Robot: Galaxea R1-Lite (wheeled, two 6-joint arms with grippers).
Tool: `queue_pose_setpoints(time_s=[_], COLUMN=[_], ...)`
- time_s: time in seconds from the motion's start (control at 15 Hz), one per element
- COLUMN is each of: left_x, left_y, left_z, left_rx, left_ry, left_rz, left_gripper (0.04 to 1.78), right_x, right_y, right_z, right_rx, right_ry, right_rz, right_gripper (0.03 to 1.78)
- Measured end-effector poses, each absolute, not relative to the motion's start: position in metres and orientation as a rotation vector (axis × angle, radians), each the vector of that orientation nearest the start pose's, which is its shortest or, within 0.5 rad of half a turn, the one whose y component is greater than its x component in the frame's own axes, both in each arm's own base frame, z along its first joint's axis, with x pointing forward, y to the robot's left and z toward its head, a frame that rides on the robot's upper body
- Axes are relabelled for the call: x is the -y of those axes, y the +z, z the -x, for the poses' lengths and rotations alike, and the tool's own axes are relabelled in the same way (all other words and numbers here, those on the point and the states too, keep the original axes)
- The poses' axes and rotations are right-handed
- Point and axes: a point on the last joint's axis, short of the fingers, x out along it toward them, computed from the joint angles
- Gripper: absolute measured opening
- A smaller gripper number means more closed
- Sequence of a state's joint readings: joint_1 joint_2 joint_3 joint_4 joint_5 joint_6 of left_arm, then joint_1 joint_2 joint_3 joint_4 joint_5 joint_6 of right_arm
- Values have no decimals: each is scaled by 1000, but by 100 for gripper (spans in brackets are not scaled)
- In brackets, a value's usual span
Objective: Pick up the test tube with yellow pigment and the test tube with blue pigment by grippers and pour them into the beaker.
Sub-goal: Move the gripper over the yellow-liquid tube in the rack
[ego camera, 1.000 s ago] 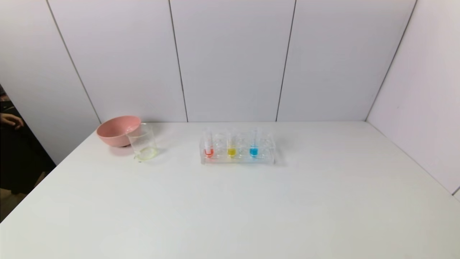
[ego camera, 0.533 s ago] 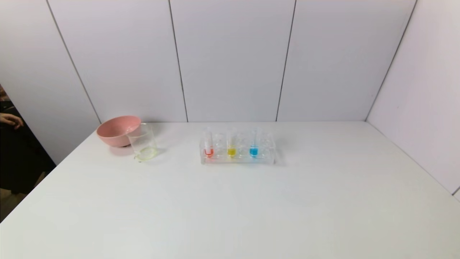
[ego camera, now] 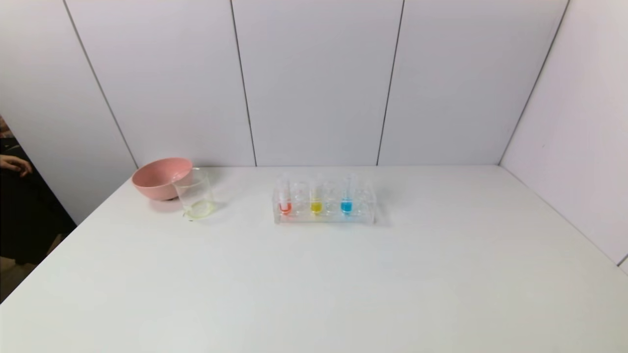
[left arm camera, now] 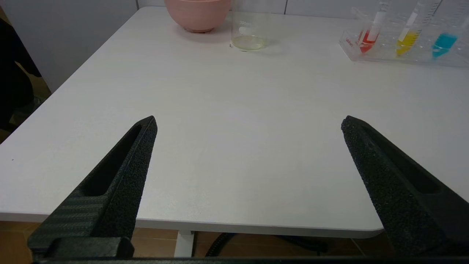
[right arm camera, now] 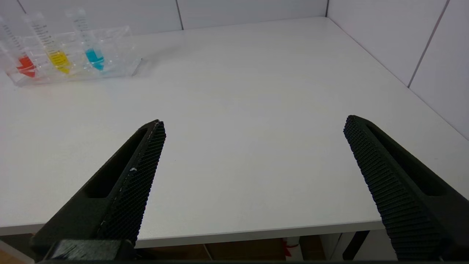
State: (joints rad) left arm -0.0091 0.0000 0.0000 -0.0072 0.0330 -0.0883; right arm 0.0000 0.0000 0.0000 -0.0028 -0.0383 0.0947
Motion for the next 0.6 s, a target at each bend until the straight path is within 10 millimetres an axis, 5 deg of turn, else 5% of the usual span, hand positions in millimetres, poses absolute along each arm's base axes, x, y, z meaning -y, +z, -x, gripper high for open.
queue_pose_setpoints(time_s=[0.6], left_x=[-1], left_y=[76], left_z=[23], left_rx=[8], left_ry=[24], left_rz=[91], left_gripper=[176], right_x=[1], right_y=[76], right_z=[23], right_rx=[5], right_ry=[-38], right_rz=[-95], right_gripper=[177])
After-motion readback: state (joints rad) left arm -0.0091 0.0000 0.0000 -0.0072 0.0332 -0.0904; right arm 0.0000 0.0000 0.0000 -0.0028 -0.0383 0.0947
